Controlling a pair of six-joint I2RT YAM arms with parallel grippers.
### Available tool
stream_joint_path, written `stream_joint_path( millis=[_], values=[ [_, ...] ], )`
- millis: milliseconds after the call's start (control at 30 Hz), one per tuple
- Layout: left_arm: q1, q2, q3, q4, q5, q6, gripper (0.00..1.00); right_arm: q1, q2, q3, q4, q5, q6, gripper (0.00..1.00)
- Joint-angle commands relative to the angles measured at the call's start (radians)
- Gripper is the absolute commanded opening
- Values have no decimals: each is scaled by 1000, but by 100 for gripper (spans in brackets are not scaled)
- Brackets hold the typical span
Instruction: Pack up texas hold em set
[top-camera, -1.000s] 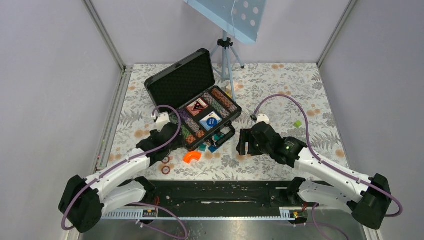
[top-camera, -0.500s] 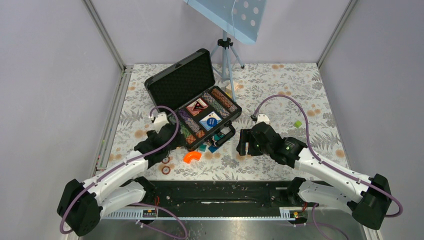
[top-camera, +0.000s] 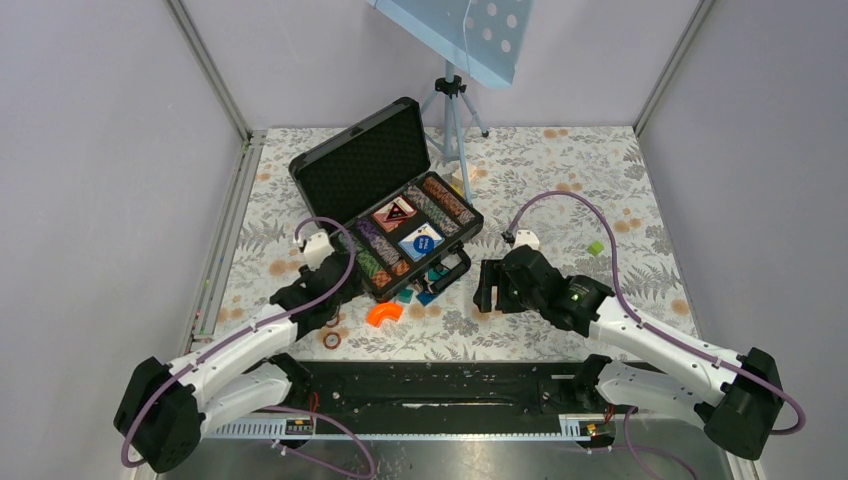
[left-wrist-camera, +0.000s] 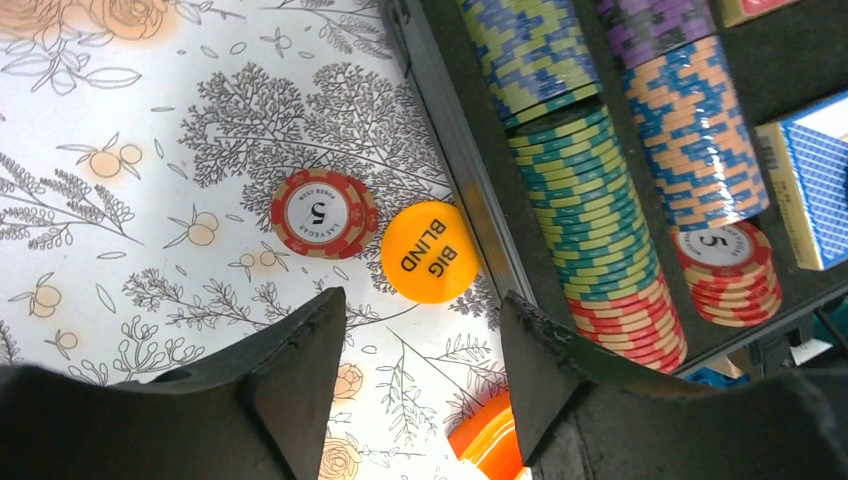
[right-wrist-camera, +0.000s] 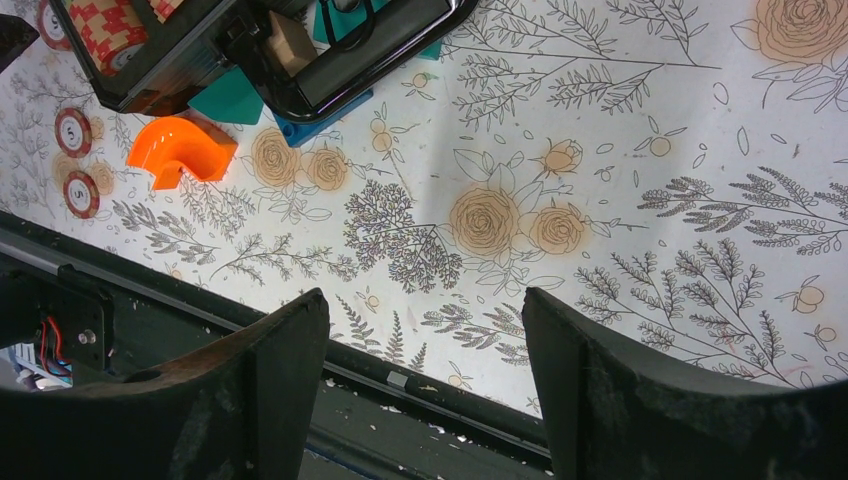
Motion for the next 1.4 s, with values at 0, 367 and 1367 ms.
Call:
stream_joint_path(
  millis=[0,367,1367],
  values=[
    [20,28,9,-7,-52,-86,59,4,-17,-9,11,-14,16,78],
    [160,163,-7,72,112,-101,62,3,-16,-7,11,-15,14,78],
    [286,348,121,1,99,-68,74,4,-12,-22,13,-9,9,79]
  ],
)
